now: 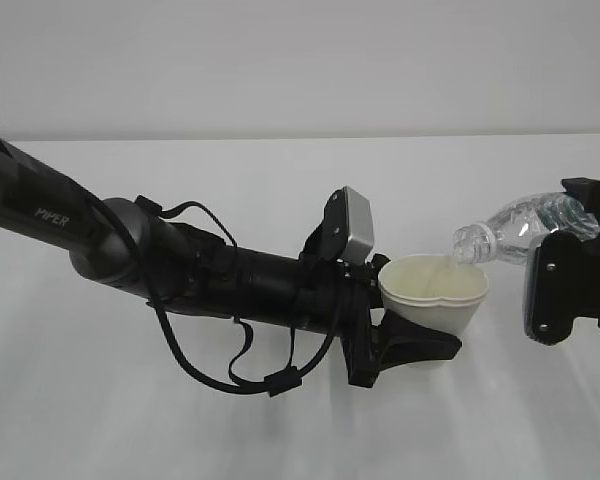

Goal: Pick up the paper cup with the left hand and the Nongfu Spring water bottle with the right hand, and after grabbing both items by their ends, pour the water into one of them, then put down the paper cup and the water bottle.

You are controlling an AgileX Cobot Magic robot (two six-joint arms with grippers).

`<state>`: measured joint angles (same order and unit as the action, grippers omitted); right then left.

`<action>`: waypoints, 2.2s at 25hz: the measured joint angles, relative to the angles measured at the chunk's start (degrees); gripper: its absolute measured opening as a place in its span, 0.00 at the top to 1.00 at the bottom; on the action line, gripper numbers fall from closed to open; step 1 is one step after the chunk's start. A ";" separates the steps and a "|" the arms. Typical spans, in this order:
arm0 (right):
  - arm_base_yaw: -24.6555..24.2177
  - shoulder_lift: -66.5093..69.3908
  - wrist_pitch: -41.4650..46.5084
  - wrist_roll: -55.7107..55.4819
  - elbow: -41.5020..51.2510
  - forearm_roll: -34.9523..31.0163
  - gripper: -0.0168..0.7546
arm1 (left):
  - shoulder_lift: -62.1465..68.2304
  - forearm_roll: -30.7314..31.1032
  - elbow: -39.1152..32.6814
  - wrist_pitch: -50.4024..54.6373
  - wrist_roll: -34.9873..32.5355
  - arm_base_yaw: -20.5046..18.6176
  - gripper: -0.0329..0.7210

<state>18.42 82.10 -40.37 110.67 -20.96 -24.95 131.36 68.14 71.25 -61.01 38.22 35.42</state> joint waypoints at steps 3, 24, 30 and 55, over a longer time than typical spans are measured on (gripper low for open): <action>0.00 0.00 0.00 0.00 0.00 0.00 0.43 | 0.00 0.00 0.00 0.00 0.00 0.00 0.39; 0.00 0.00 0.00 0.20 0.00 0.00 0.43 | 0.00 0.21 0.00 0.00 0.00 0.00 0.39; 0.00 0.00 0.00 0.24 0.00 0.00 0.43 | 0.00 0.21 0.00 0.00 0.00 0.00 0.39; 0.00 0.00 -0.33 0.37 0.00 0.00 0.43 | 0.00 0.30 0.00 0.00 0.00 0.00 0.39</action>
<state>18.42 82.10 -40.71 111.03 -20.96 -24.95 131.36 68.44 71.25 -61.01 38.22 35.42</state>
